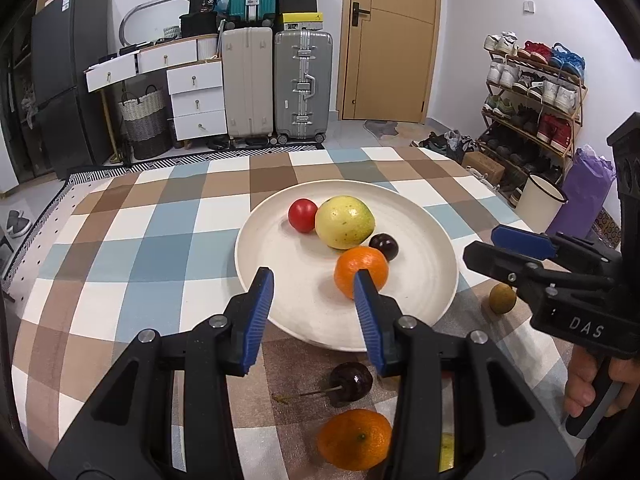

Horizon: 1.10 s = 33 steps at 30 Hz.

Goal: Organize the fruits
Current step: 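Open both grippers to drop the orange and plum onto the plate, then withdraw both grippers from the plate toward the remaining fruits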

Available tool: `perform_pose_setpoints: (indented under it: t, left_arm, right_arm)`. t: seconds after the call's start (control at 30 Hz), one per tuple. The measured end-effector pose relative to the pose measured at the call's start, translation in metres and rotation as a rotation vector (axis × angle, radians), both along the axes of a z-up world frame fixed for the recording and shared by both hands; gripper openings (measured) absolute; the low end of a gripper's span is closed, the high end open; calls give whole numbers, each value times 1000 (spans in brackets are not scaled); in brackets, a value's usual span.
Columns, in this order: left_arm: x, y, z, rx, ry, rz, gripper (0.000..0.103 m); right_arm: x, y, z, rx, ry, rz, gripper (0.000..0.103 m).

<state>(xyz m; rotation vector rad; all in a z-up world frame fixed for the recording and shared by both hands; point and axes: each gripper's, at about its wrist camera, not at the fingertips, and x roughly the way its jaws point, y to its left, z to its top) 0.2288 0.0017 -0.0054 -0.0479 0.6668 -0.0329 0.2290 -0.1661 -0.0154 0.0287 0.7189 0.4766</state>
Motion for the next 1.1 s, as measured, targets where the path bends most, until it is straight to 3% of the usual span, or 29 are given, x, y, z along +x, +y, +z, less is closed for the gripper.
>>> perform_pose_setpoints:
  t: [0.17,0.27,0.33,0.4,0.67,0.8,1.1]
  left_arm:
    - [-1,0,-1,3,12,-2,41]
    - [-3,-1,1,16,2,4,58]
    - [-6,0,3,21,-14,14,77]
    - [-10,1,6,24,-27,21,82]
    - [-19,8,9,22,-28,47,86]
    - [-27,9,13,22,-56,65,102]
    - [-46,11,18,24,-74,58,102]
  right_arm:
    - [-3,-8,2,-3,-9,-21,64]
    - [-4,-11,4,1,-18,-29,77]
    - [-6,-13,5,-7,-30,-38,86]
    - [-8,-15,6,-19,-42,-50,90]
    - [-13,-19,9,-29,-56,-56,102]
    - [-15,-16,7,-54,-48,-40,102]
    - [-27,-30,6,-52,-57,-58,102]
